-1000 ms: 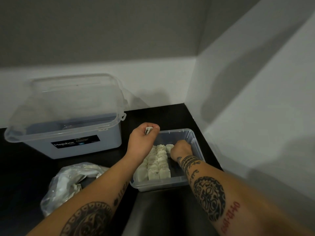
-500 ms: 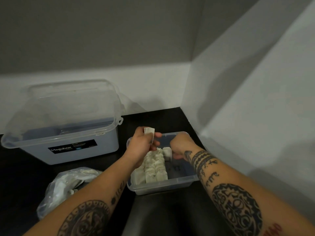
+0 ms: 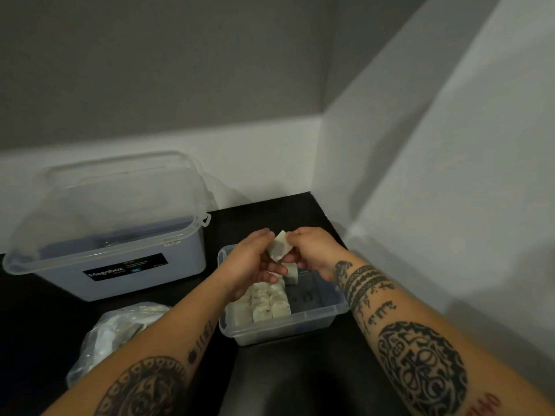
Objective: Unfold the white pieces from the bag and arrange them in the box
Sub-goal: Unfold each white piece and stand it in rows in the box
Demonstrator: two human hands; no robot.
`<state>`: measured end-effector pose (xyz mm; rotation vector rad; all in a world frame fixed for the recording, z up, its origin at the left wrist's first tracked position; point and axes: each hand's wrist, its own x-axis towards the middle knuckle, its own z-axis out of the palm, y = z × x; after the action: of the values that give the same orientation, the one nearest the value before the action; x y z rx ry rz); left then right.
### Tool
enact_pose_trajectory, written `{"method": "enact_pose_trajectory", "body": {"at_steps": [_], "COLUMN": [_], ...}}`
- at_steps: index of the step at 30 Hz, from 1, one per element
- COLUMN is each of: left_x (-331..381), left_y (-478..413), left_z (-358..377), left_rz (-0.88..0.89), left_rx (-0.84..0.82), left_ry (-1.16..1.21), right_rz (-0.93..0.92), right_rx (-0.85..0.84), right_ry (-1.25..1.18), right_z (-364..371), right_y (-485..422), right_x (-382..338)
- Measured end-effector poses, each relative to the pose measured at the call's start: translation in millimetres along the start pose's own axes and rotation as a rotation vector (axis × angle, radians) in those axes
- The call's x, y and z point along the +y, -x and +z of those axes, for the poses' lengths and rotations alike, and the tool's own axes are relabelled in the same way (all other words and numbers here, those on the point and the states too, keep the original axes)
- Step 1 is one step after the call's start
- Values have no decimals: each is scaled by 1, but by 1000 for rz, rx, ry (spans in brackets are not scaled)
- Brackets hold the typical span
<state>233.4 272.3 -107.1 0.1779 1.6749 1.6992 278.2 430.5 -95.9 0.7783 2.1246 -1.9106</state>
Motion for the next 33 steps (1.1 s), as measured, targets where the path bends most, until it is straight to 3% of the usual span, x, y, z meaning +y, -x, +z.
{"method": "enact_pose_trajectory", "body": {"at_steps": [4, 9, 13, 18, 23, 29, 33], "left_x": [-2, -9, -8, -7, -8, -11, -14], "left_y": [4, 4, 0, -4, -8, -12, -15], "left_z": [-4, -3, -2, -3, -3, -4, -4], "left_rz": [255, 548, 500, 440, 413, 407, 414], "left_rx": [184, 148, 208, 315, 319, 330, 363], "left_ry": [-433, -625, -546, -486, -533, -529, -572], "right_rz": [173, 297, 252, -86, -355, -379, -336], "right_rx": [-14, -97, -124, 4, 39, 37, 193], "right_ry": [-197, -291, -171, -115, 174, 298, 381], "right_z": [-4, -7, -11, -16, -12, -9, 0], "right_y": [1, 4, 8, 2, 4, 0, -4], "right_x": [0, -3, -3, 2, 9, 9, 16]}}
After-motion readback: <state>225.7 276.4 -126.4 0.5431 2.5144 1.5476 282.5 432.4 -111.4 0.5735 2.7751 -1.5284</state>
